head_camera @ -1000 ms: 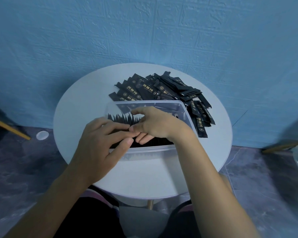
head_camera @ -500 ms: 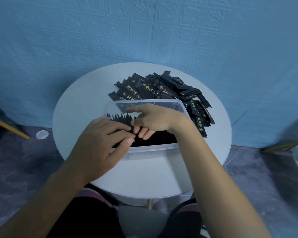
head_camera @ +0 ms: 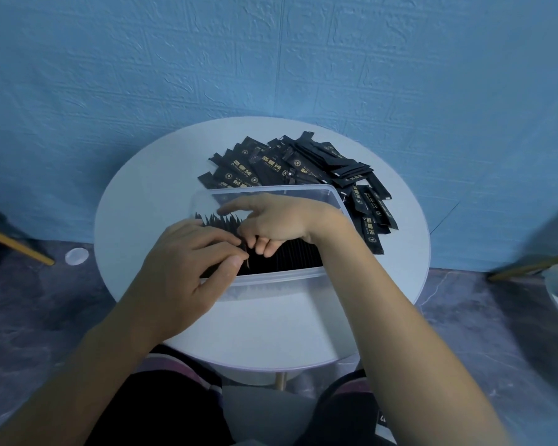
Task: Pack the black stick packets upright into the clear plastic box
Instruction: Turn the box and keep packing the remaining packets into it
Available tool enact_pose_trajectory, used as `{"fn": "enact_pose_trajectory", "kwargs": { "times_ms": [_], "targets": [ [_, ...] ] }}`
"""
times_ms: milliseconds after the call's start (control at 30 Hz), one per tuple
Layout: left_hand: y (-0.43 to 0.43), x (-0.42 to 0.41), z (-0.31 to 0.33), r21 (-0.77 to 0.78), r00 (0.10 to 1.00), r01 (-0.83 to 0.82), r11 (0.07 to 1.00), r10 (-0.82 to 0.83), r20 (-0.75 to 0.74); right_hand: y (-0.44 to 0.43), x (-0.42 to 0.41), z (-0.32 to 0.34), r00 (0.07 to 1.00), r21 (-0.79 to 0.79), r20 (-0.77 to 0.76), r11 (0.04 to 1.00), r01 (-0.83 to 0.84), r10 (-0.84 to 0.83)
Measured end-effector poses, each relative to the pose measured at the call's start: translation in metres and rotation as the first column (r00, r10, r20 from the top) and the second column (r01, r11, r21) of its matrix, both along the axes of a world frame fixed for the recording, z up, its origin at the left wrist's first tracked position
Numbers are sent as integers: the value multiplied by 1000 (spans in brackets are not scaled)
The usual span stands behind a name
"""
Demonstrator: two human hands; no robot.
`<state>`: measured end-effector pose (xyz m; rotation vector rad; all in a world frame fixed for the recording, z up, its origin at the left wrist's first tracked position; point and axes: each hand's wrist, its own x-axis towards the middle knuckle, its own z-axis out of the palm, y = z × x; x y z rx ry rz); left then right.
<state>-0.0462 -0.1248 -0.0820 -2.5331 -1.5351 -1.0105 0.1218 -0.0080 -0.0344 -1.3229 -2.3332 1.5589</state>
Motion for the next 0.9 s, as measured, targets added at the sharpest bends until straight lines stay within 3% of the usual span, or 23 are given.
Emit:
{"fn": "enact_pose_trajectory", "kwargs": {
  "times_ms": [333,700,900],
  "targets": [
    [3,6,7,-62,999,-9,998,6,-50,-1,9,-6,993,26,-95,997,67,-65],
    [2,8,0,-29,999,-47,998,46,-24,-5,20,-8,993,98,-71,990,100,-93],
    [1,7,-2,-37,999,-53,998,52,-8,-19,57,-6,968,276,-123,929,245,-219]
  ]
}}
